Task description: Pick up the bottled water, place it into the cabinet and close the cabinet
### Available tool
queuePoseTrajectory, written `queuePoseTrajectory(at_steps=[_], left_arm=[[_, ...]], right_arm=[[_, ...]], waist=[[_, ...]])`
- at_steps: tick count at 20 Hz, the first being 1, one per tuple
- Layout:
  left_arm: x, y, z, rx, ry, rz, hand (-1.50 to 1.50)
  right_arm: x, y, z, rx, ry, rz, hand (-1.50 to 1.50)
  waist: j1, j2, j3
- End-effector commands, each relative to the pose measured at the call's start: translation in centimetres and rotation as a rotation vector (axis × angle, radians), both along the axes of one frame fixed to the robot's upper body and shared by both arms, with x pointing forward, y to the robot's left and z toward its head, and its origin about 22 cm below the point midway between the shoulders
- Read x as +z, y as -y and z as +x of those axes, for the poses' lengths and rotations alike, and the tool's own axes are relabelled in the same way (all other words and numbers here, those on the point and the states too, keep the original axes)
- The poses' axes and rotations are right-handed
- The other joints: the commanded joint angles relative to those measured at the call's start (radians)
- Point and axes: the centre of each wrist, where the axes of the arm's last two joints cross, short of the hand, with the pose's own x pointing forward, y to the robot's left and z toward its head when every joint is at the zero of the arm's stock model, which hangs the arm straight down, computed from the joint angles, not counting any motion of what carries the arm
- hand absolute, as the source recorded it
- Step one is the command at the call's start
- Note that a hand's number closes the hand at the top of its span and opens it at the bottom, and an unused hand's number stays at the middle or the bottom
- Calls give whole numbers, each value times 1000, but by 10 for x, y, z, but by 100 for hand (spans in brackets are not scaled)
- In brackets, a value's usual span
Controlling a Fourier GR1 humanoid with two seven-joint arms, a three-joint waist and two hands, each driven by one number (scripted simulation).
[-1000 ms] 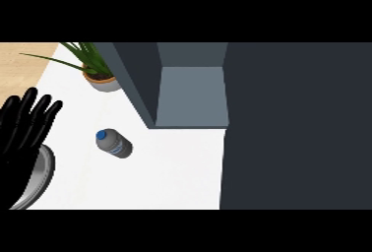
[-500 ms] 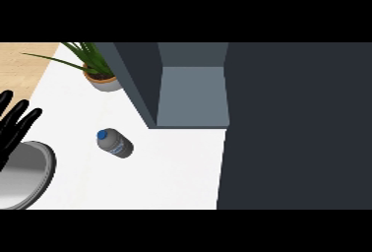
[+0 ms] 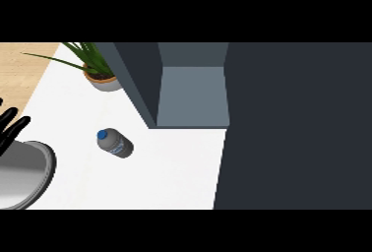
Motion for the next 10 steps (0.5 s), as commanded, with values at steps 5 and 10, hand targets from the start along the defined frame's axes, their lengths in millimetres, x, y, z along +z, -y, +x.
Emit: queuePoseTrajectory(at_steps=[5,10], left_arm=[[-15,12,5,7,-21,118,-150],[-37,7,20,4,-61,124,-150]], right_arm=[[11,-6,-13,-1,7,12,-150],[14,-3,-14,-5,19,-11,-150]], waist=[[-3,0,0],[-5,1,0]])
